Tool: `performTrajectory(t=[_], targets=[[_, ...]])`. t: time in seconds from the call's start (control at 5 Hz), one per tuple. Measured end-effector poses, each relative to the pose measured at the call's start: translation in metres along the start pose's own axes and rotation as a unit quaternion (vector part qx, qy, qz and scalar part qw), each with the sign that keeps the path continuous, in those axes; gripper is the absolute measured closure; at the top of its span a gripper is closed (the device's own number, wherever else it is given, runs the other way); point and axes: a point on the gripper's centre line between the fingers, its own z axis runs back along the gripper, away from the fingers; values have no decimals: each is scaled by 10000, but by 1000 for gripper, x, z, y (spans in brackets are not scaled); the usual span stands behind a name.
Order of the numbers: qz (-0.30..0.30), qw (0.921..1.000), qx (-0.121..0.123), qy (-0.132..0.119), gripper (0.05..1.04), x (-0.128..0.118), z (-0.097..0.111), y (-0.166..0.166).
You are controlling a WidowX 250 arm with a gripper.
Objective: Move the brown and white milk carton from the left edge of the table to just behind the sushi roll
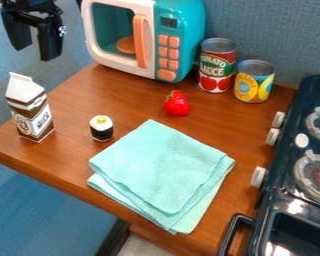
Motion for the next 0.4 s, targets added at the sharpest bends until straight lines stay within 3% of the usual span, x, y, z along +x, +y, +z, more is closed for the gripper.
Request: performTrajectory(t=[0.4], targets=[[88,10000,-36,-12,83,-6,1,13]])
